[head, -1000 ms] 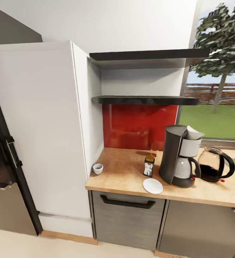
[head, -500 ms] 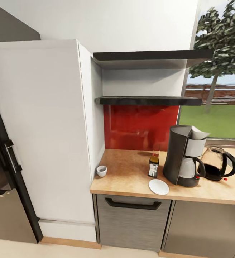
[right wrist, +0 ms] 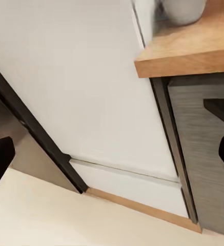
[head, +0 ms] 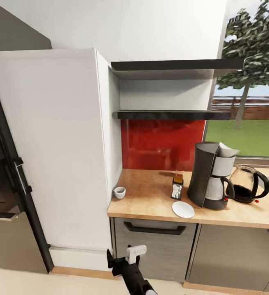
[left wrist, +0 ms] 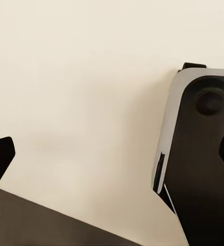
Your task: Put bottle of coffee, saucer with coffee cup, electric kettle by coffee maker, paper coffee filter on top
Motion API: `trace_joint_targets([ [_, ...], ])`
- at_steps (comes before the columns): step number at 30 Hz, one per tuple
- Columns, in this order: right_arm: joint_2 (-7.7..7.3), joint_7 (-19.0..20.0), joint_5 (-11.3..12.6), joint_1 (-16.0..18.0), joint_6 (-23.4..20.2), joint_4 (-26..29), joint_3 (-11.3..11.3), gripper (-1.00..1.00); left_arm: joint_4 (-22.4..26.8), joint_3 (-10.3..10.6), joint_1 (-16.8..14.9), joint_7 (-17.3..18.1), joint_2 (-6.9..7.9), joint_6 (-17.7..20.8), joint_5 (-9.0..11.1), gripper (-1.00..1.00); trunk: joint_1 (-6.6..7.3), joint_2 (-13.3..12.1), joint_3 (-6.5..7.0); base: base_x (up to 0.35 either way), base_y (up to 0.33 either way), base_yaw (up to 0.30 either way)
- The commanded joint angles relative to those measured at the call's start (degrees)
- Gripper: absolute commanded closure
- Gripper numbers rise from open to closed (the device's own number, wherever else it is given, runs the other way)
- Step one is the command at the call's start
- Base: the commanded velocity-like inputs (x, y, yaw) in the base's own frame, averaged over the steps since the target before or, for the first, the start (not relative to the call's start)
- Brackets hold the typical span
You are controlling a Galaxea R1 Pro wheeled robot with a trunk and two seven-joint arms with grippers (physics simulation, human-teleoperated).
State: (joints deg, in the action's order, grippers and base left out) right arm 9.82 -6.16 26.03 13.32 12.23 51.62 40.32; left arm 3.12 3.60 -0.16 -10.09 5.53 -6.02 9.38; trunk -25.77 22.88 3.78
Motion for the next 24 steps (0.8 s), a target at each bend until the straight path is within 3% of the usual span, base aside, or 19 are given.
trace_joint_targets([
  [1, -0.01, -0.9, 0.5, 0.0, 0.3, 1.5, 0.3, -1.0, 0.0, 0.4, 0.0, -0.1, 0.0, -0.2, 0.6, -1.0, -0.02, 0.0, -0.03, -0.033, 0.022, 0.0],
  [6, -0.04, -5.2, -1.4, 0.1, 0.2, 9.2, 0.2, -1.0, 0.0, 0.4, 0.0, -0.1, 0.01, -0.3, 0.6, -1.0, -0.02, 0.0, -0.03, -0.009, 0.006, 0.0],
  [8, -0.06, -12.5, -4.6, 0.1, -0.7, 14.6, 0.1, -1.0, 0.0, 0.4, 0.0, -0.1, -0.04, -0.3, 0.6, -1.0, -0.02, 0.0, -0.03, -0.002, 0.001, 0.0],
  [10, -0.06, -15.9, -6.1, 0.2, -2.9, 16.9, 0.1, -1.0, 0.0, 0.4, 0.0, -0.1, -0.06, -0.3, 0.5, -1.0, -0.02, 0.0, -0.03, 0.0, 0.0, 0.0],
  [13, -0.06, -20.6, -7.5, 0.6, -11.2, 21.4, -0.4, -1.0, 0.0, 0.4, 0.0, -0.1, -0.14, -0.3, 0.5, -1.0, -0.02, 0.0, -0.03, 0.0, 0.0, 0.0],
  [15, -0.06, -21.4, -7.7, 1.5, -14.5, 22.8, -1.3, -1.0, 0.0, 0.4, 0.0, -0.1, -0.17, -0.3, 0.4, -1.0, -0.02, 0.0, -0.03, 0.0, 0.0, 0.0],
  [17, -0.06, -21.8, -7.7, 2.9, -17.6, 24.0, -3.0, -1.0, 0.0, 0.4, 0.0, -0.1, -0.17, -0.3, 0.4, -1.0, -0.02, 0.0, -0.03, 0.0, 0.0, 0.0],
  [22, -0.11, -22.1, -7.6, 12.0, -31.9, 25.2, -11.5, -1.0, -0.3, 0.6, 0.0, -0.1, -0.13, -0.4, 0.3, -1.0, -0.02, 0.0, -0.03, 0.0, 0.0, 0.0],
  [24, -0.13, -22.1, -7.6, 14.1, -35.7, 25.2, -13.6, -1.0, -0.5, 0.7, 0.0, -0.1, -0.1, -0.4, 0.3, -1.0, -0.02, 0.0, -0.03, 0.0, 0.0, 0.0],
])
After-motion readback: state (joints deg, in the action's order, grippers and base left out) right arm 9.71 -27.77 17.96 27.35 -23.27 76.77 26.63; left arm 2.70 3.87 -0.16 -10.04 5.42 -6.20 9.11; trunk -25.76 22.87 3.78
